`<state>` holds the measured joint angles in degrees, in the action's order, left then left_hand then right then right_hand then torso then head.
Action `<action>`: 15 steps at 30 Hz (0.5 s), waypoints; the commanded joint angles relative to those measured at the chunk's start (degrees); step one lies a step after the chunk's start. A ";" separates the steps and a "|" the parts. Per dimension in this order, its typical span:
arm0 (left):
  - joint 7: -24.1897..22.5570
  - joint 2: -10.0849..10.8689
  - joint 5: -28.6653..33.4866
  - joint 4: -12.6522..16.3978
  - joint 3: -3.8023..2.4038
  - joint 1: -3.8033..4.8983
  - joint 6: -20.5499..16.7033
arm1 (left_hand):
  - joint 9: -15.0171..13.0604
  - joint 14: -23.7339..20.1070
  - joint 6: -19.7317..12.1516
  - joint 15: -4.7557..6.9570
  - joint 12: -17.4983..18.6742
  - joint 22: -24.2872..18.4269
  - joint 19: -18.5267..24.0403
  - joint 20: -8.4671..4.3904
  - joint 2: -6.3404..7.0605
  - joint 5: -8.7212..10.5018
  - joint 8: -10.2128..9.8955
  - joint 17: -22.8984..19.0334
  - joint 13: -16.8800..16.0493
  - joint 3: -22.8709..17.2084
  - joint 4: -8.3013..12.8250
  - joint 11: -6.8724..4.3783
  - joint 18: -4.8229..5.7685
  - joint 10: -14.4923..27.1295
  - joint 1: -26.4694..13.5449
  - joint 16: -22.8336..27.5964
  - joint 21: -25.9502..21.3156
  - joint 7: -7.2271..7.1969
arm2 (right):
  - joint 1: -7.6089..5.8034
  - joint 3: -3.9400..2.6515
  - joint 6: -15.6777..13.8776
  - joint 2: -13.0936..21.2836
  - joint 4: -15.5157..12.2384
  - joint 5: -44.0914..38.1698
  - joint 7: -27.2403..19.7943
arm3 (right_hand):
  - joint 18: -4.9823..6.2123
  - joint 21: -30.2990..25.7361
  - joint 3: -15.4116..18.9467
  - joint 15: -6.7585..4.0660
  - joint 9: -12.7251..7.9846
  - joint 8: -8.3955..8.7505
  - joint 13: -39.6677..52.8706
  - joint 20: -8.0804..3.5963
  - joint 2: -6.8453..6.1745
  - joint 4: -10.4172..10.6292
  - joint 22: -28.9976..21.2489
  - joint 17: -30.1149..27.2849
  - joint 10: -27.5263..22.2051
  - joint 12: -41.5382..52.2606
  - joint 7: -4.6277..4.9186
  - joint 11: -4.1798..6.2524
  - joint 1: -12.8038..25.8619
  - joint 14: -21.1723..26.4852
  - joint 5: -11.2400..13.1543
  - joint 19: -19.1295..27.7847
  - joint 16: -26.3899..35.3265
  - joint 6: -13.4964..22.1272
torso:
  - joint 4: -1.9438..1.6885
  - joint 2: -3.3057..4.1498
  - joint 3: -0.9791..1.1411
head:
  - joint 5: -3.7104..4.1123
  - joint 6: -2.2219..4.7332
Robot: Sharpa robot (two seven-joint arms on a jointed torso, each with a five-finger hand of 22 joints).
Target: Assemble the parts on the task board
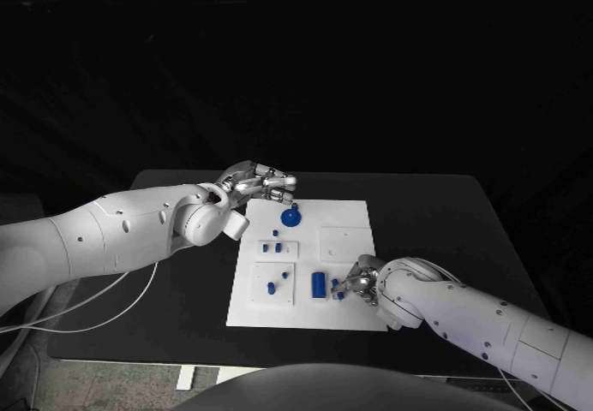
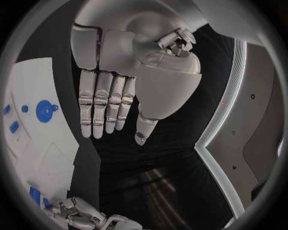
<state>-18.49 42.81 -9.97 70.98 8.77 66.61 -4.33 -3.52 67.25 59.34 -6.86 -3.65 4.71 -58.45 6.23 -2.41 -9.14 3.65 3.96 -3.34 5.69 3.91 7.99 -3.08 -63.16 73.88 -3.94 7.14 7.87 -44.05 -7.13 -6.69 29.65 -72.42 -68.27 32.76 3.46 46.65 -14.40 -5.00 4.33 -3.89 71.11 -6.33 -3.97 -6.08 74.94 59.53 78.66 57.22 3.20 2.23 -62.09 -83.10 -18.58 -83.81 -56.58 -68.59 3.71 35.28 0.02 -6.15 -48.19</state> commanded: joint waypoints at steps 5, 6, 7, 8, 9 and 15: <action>-0.25 -0.13 -0.09 0.06 -0.03 0.05 0.85 | -0.03 -0.27 -0.28 -0.09 0.22 -0.08 0.31 -0.06 -0.11 0.00 0.03 0.06 -0.06 0.02 -0.22 -0.18 0.48 0.12 0.09 0.26 -0.24 0.07 | 0.41 0.29 2.30 -0.69 0.16 -1.53 0.51 | -0.07 -0.28 1.36 -0.37 -0.18 0.27 -0.26 -0.27 -0.18 2.12 5.45 -0.11 -0.13 -0.44 -0.16 -0.05 -0.60 -0.09 4.85 -1.70 0.36 0.08 | 0.01 0.01 0.06 | -0.07 -0.12; -0.24 -0.12 -0.10 0.05 -0.03 0.05 0.85 | -0.03 -0.27 -0.28 -0.09 0.22 -0.08 0.31 -0.06 -0.11 0.00 0.03 0.06 -0.06 0.02 -0.22 -0.18 0.48 0.12 0.09 0.26 -0.24 0.07 | 0.41 0.29 2.30 -0.70 0.15 -1.55 0.50 | -0.06 -0.35 1.48 -0.37 -0.17 0.26 -0.29 -0.27 -0.38 2.73 5.43 -0.13 -0.12 -0.44 -0.14 -0.05 -0.71 -0.08 5.46 -1.69 0.39 0.07 | 0.03 0.00 0.06 | -0.08 -0.15; -0.24 -0.12 -0.10 0.05 -0.03 0.05 0.84 | -0.03 -0.27 -0.28 -0.09 0.22 -0.08 0.31 -0.06 -0.11 0.00 0.03 0.06 -0.06 0.02 -0.22 -0.18 0.48 0.12 0.09 0.26 -0.24 0.07 | 0.41 0.29 2.29 -0.71 0.14 -1.57 0.47 | -0.05 -0.41 1.55 -0.38 -0.16 0.25 -0.32 -0.25 -0.66 3.43 5.43 -0.12 -0.12 -0.45 -0.13 -0.07 -0.90 -0.09 5.88 -1.70 0.38 0.06 | 0.03 0.00 0.06 | -0.08 -0.15; -0.23 -0.13 -0.10 0.04 -0.03 0.05 0.84 | -0.03 -0.27 -0.28 -0.09 0.22 -0.08 0.31 -0.06 -0.11 0.00 0.03 0.06 -0.06 0.02 -0.22 -0.18 0.48 0.12 0.09 0.26 -0.24 0.07 | 0.41 0.29 2.28 -0.72 0.12 -1.58 0.44 | -0.06 -0.39 1.61 -0.36 -0.16 0.26 -0.34 -0.26 -0.89 3.96 5.44 -0.13 -0.12 -0.45 -0.13 -0.09 -1.01 -0.08 6.20 -1.71 0.40 0.08 | 0.04 -0.01 0.05 | -0.09 -0.17; -0.22 -0.13 -0.10 0.04 -0.03 0.05 0.84 | -0.03 -0.27 -0.28 -0.09 0.22 -0.08 0.31 -0.06 -0.11 0.00 0.03 0.06 -0.06 0.02 -0.22 -0.18 0.48 0.12 0.09 0.26 -0.24 0.07 | 0.41 0.29 2.28 -0.73 0.09 -1.60 0.39 | -0.05 -0.40 1.83 -0.34 -0.16 0.27 -0.36 -0.25 -1.16 4.44 5.44 -0.13 -0.12 -0.46 -0.11 -0.11 -0.76 -0.08 7.21 -1.71 0.41 0.10 | 0.04 -0.01 0.05 | -0.09 -0.17; -0.15 -0.14 -0.12 0.01 -0.03 0.05 0.84 | -0.04 -0.31 -0.29 -0.11 0.22 -0.07 0.31 -0.05 -0.13 0.00 0.04 0.06 -0.06 0.02 -0.24 -0.15 0.47 0.20 0.06 0.25 -0.25 0.15 | 0.41 0.29 2.40 -0.71 -0.26 -1.63 0.15 | -0.04 -0.42 2.23 -0.29 -0.06 0.25 -0.49 -0.20 -2.83 8.16 5.46 -0.10 -0.09 -0.46 -0.10 -0.16 -1.08 -0.10 10.36 -1.73 0.40 -0.10 | 0.00 0.01 0.06 | -0.12 -0.22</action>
<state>-18.39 42.81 -9.99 70.92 8.78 66.61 -4.29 -3.52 67.25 59.34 -6.86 -3.65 4.71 -58.45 6.23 -2.41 -9.14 3.65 3.96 -3.34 5.69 3.91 7.98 -3.08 -63.16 73.88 -3.94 7.14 7.87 -44.13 -7.16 -6.23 29.36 -72.43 -69.59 33.24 3.46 46.33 -11.99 -4.99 4.33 -4.02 70.66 -6.33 -6.60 2.31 74.93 59.44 78.74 57.00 3.20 2.14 -63.32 -83.10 -8.43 -83.81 -56.35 -68.96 3.71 35.28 0.08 -6.26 -48.38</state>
